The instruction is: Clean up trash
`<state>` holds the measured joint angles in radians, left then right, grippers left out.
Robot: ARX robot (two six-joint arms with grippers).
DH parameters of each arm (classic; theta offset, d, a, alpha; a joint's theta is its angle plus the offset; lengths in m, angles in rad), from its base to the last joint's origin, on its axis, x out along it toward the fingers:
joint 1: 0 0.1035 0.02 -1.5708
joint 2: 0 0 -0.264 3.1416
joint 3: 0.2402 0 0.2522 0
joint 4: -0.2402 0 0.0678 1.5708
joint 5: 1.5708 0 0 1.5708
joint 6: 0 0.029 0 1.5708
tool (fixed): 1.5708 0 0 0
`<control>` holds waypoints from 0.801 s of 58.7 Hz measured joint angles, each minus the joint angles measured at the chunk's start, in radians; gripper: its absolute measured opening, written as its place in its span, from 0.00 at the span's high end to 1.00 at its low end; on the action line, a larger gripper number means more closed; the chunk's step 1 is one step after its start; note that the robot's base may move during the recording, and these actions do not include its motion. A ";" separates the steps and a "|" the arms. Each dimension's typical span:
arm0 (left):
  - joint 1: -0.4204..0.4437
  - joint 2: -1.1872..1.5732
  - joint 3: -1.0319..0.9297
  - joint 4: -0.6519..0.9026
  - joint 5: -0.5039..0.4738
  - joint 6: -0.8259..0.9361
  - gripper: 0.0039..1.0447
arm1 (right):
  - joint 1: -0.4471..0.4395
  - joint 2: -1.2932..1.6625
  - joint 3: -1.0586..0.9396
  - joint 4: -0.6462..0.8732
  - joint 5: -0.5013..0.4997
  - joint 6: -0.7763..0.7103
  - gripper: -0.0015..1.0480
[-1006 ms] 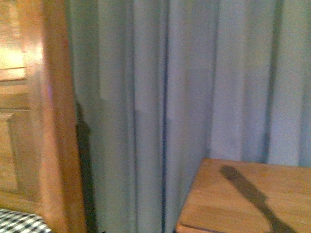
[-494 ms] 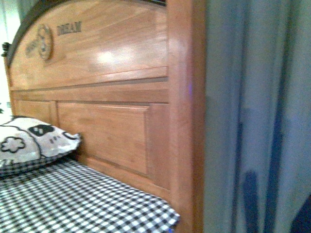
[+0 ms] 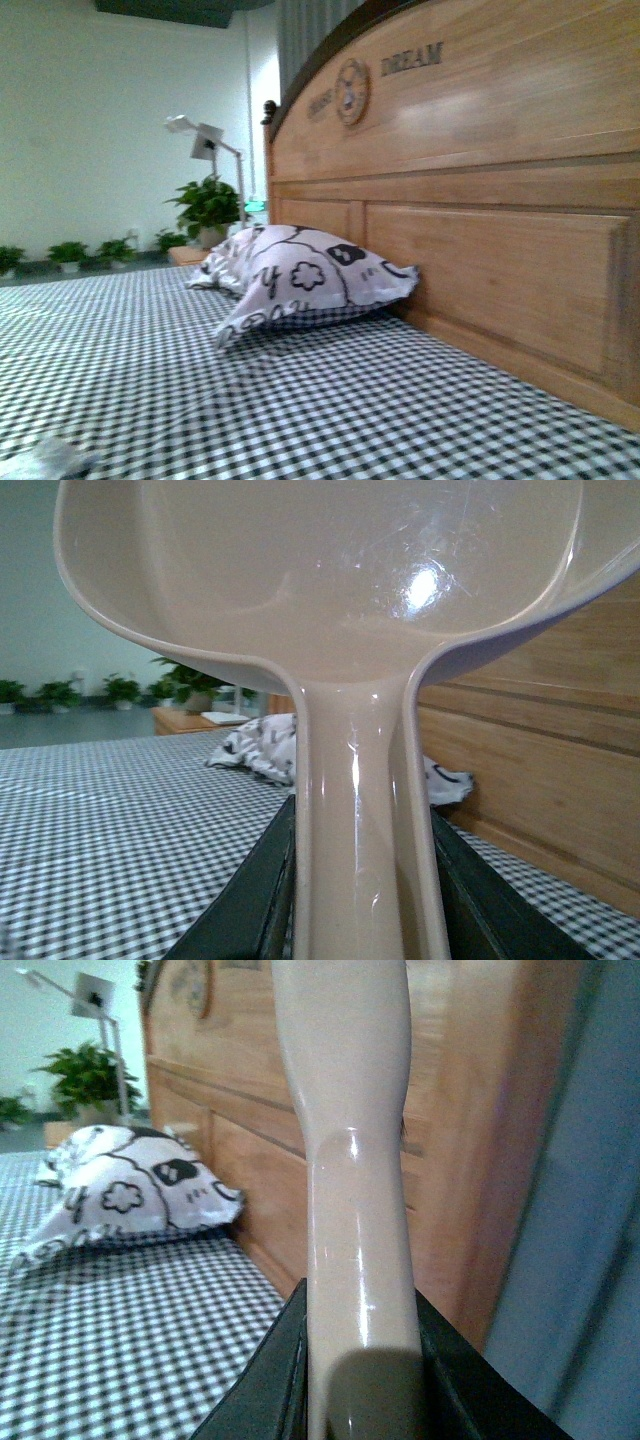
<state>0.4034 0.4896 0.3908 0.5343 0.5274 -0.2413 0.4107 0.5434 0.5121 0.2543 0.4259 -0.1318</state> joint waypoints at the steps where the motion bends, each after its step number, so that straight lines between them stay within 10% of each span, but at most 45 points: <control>1: 0.000 0.000 0.000 0.000 0.001 0.000 0.73 | 0.000 0.000 0.000 0.000 0.001 0.000 0.80; 23: 0.004 -0.003 0.003 -0.019 0.005 0.003 0.73 | 0.003 0.007 -0.001 0.000 0.000 -0.002 0.80; 32: -0.005 0.105 0.162 -0.523 0.070 0.230 0.73 | 0.000 0.003 -0.001 0.000 0.006 0.000 0.80; 47: 0.011 0.414 0.237 -0.575 0.203 0.672 0.73 | 0.000 -0.004 0.000 0.000 0.001 0.000 0.80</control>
<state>0.4145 0.9035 0.6281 -0.0406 0.7303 0.4309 0.4107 0.5396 0.5117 0.2543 0.4271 -0.1322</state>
